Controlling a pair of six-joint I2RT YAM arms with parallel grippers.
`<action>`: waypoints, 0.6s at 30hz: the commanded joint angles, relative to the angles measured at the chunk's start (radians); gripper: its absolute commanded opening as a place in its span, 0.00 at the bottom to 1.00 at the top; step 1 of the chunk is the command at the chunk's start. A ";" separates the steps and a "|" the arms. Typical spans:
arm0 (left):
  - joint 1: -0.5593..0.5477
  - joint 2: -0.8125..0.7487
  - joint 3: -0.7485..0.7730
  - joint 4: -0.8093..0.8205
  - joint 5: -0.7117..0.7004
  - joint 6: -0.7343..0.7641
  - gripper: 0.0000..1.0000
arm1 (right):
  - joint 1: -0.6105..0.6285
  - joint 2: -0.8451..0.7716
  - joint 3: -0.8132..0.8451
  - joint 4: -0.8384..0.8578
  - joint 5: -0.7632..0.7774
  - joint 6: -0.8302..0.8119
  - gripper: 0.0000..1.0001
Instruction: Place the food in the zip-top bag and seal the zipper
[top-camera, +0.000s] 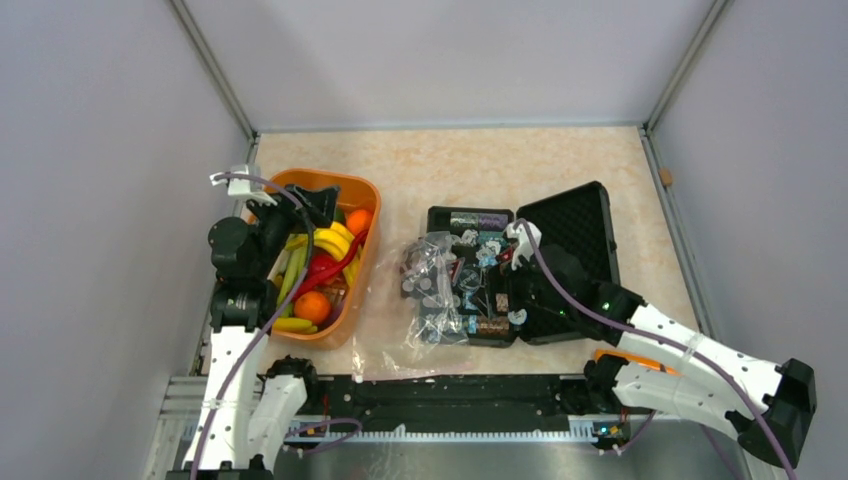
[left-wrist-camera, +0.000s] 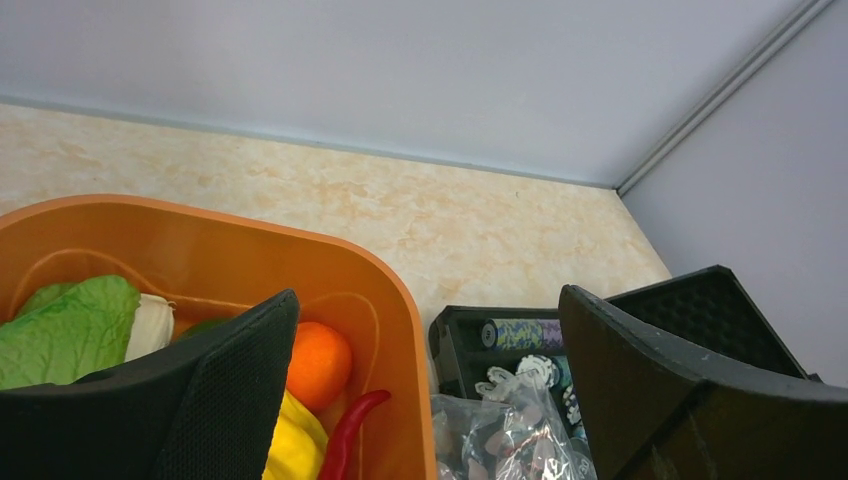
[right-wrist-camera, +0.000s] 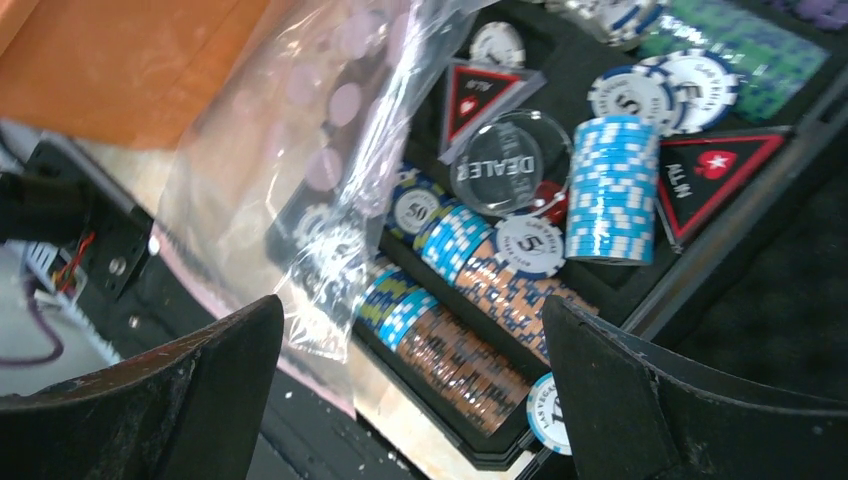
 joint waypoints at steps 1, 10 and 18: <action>0.003 -0.001 0.017 0.054 0.056 0.014 0.99 | 0.008 0.023 0.000 0.073 0.174 0.087 0.99; 0.003 -0.008 0.020 0.037 0.069 0.007 0.99 | 0.006 0.100 0.024 0.079 0.336 0.255 0.99; 0.003 -0.006 0.024 0.022 0.080 0.004 0.99 | -0.109 0.121 0.005 0.016 0.365 0.319 0.99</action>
